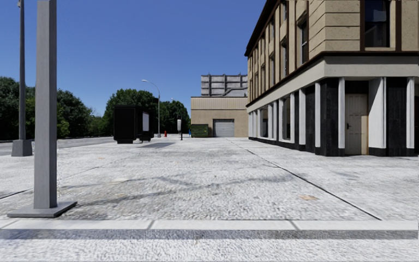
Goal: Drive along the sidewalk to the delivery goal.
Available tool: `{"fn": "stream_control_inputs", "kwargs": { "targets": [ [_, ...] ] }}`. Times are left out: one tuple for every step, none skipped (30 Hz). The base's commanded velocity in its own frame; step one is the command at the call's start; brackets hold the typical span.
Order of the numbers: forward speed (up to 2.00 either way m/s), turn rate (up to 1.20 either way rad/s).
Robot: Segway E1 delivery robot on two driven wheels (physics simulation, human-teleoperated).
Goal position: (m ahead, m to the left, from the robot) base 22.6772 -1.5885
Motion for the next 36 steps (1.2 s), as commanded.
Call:
{"fn": "stream_control_inputs", "kwargs": {
  "targets": [
    [1.97, 0.00],
    [1.97, 0.00],
    [1.97, 0.00],
    [1.97, 0.00],
    [1.97, 0.00],
    [1.97, 0.00],
    [1.97, 0.00],
    [1.97, 0.00],
    [1.97, 0.00],
    [1.97, 0.00],
    [1.97, 0.00],
    [1.97, 0.00],
    [1.97, 0.00],
    [1.97, 0.00],
    [1.97, 0.00],
    [1.97, 0.00],
    [1.97, 0.00],
    [1.97, 0.00],
    [1.97, 0.00],
    [1.97, 0.00],
    [1.97, 0.00],
    [1.97, 0.00],
    [1.97, 0.00],
    [1.97, 0.00],
    [1.97, 0.00],
    [1.97, 0.00],
    [1.97, 0.00],
    [1.97, 0.00],
    [1.97, 0.00],
    [1.97, 0.00],
    [1.97, 0.00],
    [1.97, 0.00],
    [1.97, 0.00],
    [1.97, 0.00],
    [1.97, 0.00],
    [1.97, 0.00]
  ]
}}
